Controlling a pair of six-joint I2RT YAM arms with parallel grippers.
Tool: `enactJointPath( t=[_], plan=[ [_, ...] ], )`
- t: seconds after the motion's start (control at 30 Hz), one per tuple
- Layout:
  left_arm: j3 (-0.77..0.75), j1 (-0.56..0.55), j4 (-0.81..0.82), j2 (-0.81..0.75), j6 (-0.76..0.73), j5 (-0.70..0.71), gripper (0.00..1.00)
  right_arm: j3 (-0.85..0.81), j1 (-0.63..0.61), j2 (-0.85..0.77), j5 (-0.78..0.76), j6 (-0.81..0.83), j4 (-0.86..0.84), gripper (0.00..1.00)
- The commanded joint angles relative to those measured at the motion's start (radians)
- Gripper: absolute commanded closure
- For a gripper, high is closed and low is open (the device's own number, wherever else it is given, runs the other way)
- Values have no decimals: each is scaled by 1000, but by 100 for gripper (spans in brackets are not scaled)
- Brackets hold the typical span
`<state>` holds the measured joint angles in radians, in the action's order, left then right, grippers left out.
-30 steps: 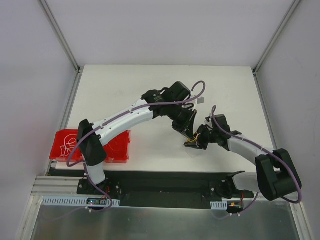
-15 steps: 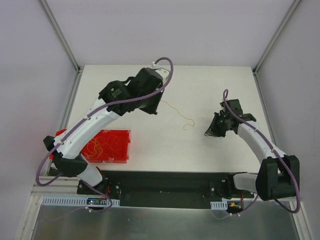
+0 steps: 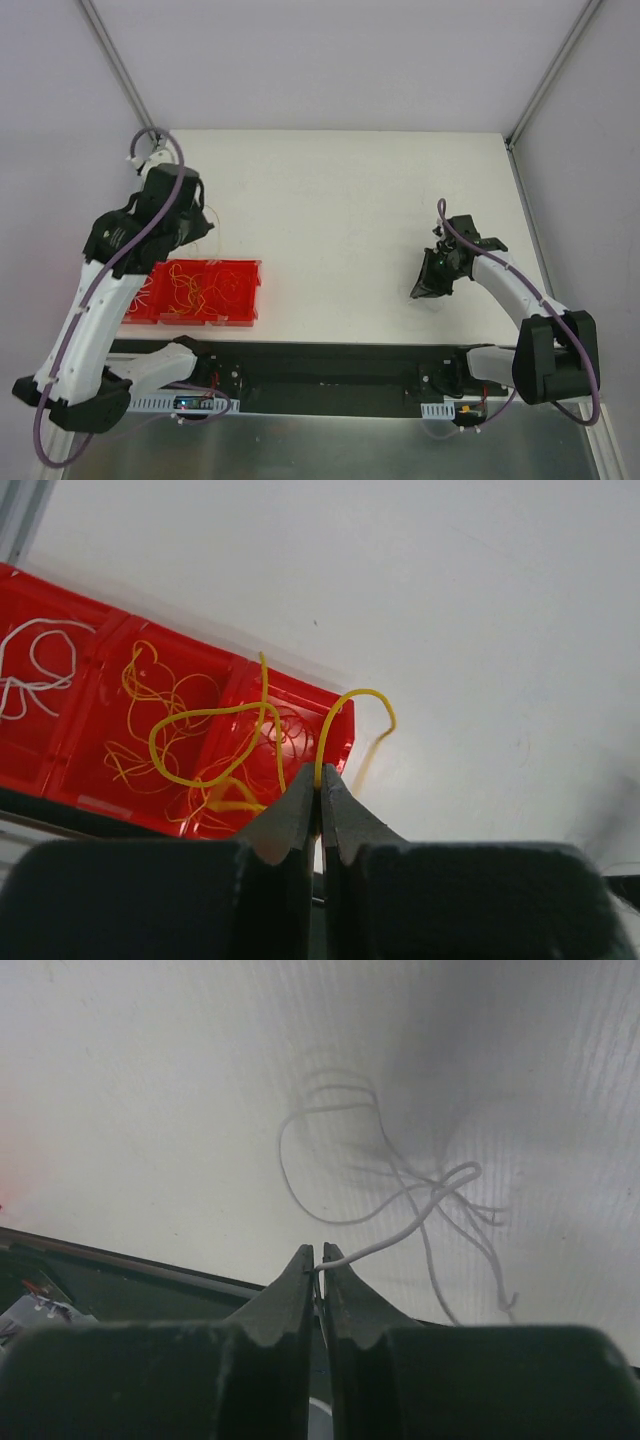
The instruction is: Untangle the cables
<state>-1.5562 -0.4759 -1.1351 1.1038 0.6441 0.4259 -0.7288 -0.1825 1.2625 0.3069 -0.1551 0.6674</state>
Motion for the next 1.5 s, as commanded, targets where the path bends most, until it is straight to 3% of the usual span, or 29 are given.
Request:
enactJointPath(
  t=[0.0,0.27,0.43,0.63,0.83,0.87,0.93,1.0,1.1,1.3,1.47],
  plan=[
    [80,60,-98,-110,159,97,100,-4,-14,-54,98,31,11,89],
    [286,282,-158,-118,206,-41,100,17,-20,-95,202,61,20,87],
    [405,379,-97,-72,229,-156,100,14,-34,-80,235,63,5,87],
    [603,468,10,-48,263,-177,100,14,-41,-78,253,60,-5,87],
    [622,583,43,50,229,-196,100,20,-43,-98,248,57,0,87],
    [611,592,40,63,220,-193,96,22,-46,-100,248,55,0,87],
    [582,606,32,85,204,-187,61,23,-52,-98,245,52,0,87],
    [544,608,20,96,209,-194,42,22,-63,-95,239,46,1,87],
    [478,608,5,99,218,-219,35,6,-86,-84,219,34,4,87],
    [383,594,30,94,166,-373,36,-78,-187,-38,158,12,26,86],
    [354,400,119,100,152,-487,35,-165,-323,12,126,-17,21,84]
  ],
)
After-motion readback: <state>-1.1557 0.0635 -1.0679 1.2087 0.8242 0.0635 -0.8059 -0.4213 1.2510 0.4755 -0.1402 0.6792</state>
